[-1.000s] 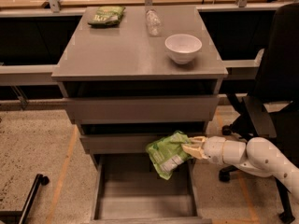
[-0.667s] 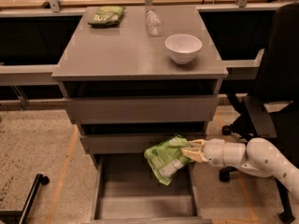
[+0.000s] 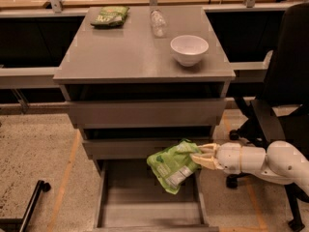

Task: Pick green rice chip bag from bottom drawer and place on counter

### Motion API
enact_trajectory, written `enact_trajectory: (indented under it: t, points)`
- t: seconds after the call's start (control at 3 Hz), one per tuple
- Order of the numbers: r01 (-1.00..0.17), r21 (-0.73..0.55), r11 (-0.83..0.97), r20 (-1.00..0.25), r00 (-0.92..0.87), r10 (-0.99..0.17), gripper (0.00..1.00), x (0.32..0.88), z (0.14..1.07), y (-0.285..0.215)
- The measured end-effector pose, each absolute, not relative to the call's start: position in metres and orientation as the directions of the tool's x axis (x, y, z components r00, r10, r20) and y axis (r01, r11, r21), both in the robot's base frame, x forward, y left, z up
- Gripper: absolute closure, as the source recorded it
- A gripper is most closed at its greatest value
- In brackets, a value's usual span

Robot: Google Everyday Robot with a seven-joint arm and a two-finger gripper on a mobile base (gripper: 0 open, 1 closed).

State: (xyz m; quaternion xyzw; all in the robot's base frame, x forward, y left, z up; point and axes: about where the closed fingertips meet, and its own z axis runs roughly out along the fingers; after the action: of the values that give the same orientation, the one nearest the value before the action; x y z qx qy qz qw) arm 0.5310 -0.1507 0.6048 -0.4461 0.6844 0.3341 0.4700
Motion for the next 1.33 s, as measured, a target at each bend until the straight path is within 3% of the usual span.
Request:
enact_trajectory:
  t: [0.67, 1.33]
  points:
    - [-0.954, -0.111, 0.28, -0.958, 0.027, -0.285, 1.0, 0.57, 0.725, -0.149]
    - [-0.943, -0.129, 0.308, -0.966, 0.05, -0.252, 1.0, 0.566, 0.725, -0.148]
